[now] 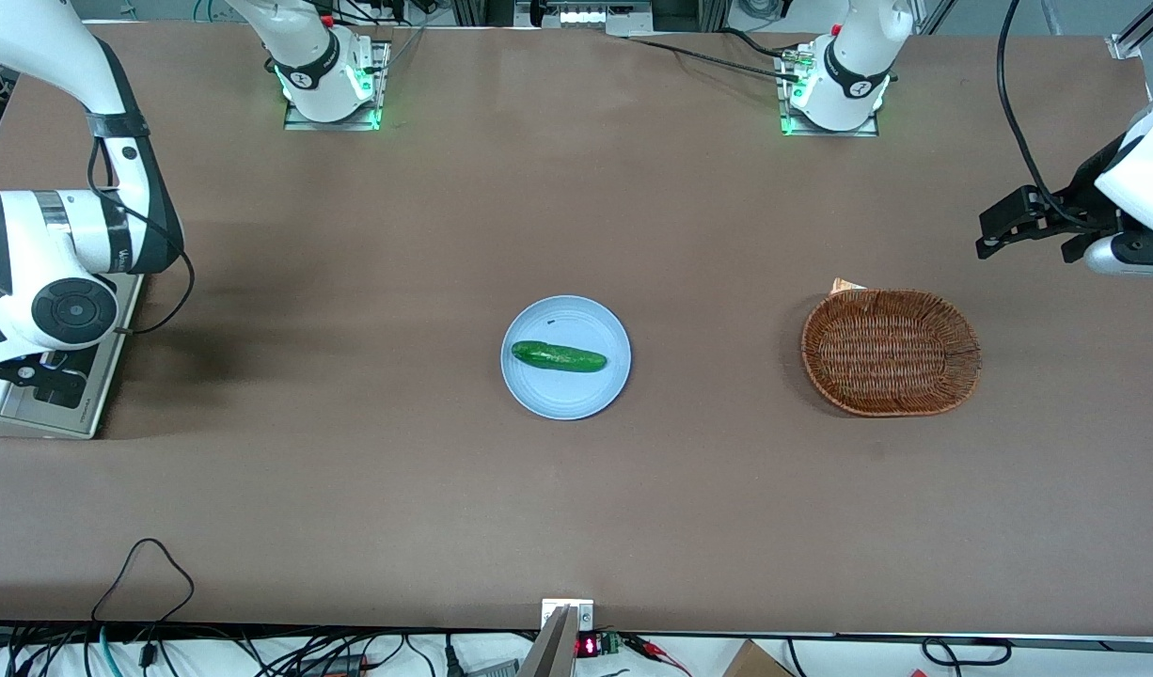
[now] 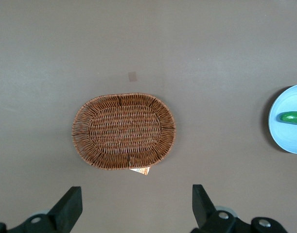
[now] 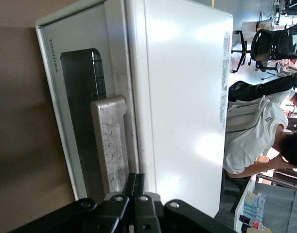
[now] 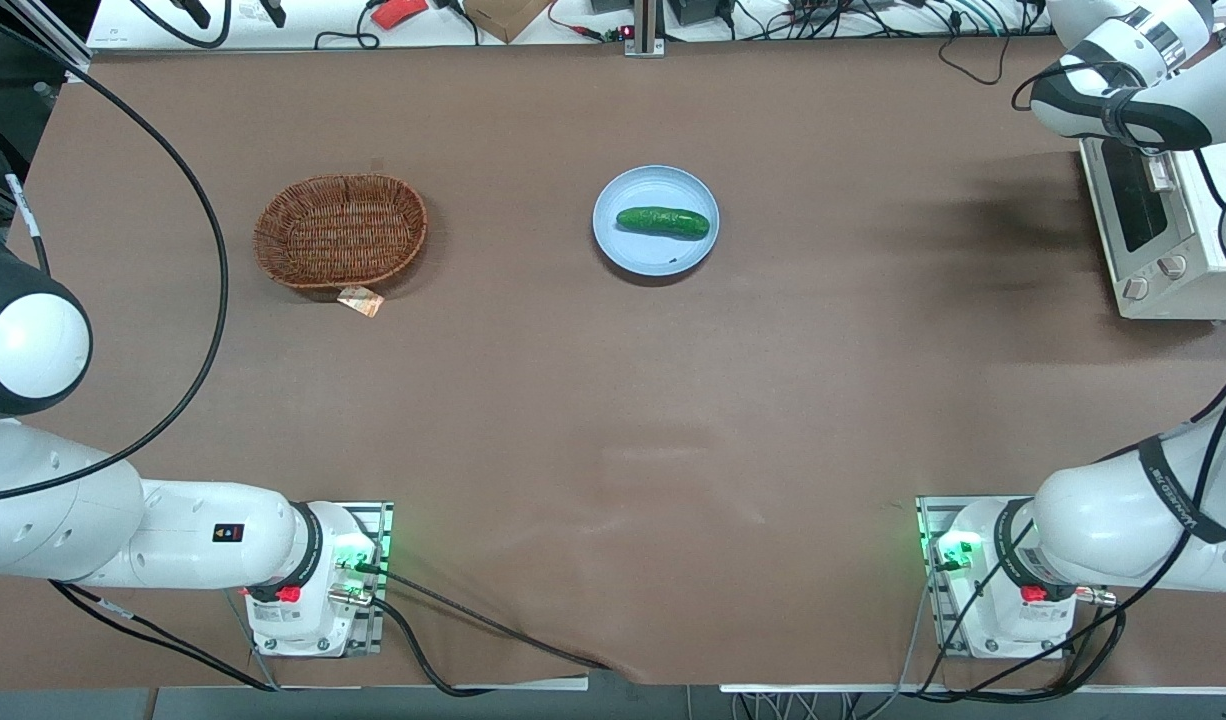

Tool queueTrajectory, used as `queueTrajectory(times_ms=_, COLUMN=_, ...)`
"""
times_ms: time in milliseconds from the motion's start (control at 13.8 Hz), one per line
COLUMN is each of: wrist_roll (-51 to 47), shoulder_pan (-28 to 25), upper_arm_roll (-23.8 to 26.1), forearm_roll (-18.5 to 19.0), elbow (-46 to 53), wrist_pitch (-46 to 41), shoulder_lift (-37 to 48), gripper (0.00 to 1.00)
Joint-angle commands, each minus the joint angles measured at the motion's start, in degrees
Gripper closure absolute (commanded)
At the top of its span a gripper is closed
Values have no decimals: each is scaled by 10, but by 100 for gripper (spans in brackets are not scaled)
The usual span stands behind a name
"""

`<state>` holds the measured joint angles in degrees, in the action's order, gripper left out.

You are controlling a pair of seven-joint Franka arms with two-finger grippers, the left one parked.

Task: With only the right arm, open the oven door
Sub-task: 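Pull the door handle outward and down with the right gripper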

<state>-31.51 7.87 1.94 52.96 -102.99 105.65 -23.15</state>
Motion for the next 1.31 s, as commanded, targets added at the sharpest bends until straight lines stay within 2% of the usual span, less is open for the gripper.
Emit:
queueTrajectory(times_ms=0, wrist_roll=-23, shoulder_pan=4, upper_arm_roll=3, forearm_roll=17, elbow=-6, wrist_pitch=6, shoulder_lift=-4, gripper=100)
queueTrajectory(times_ms=727, wrist_roll=-24, shoulder_pan=5, upper_arm_roll=3, forearm_roll=14, elbow=-13, wrist_pitch=36, shoulder_lift=-23, gripper=100)
queueTrajectory(times_ms=1236, wrist_roll=-22, shoulder_pan=2, upper_arm_roll=24, forearm_roll=6, elbow=-17, wrist_pitch=62, shoulder_lift=-29, gripper=100)
